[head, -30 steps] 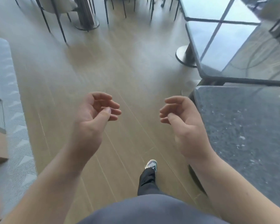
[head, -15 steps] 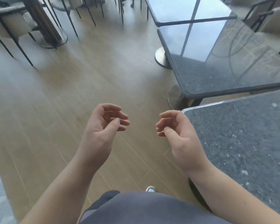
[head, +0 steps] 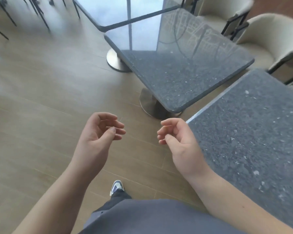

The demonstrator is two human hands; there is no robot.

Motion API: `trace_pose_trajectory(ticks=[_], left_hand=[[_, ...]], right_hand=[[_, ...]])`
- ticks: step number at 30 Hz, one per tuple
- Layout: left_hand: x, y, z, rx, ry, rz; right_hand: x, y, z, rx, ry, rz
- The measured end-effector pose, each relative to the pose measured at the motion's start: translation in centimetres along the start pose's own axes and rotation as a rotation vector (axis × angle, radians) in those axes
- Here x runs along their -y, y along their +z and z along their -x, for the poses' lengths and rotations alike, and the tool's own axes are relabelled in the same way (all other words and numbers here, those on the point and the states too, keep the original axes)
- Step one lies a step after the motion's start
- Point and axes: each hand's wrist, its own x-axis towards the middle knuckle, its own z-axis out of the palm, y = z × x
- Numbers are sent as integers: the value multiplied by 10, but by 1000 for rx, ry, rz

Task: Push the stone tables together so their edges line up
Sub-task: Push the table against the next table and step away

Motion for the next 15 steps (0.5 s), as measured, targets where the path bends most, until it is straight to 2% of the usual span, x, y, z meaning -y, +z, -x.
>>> trace_pose_trajectory(ticks=[7, 15], left_hand=[[3, -9, -107, 255, -88, -67], [19, 91, -142, 651, -143, -189]], right_hand=[[-5, 27, -31, -295, 87, -3], [-16, -20, -24, -625, 157, -71]])
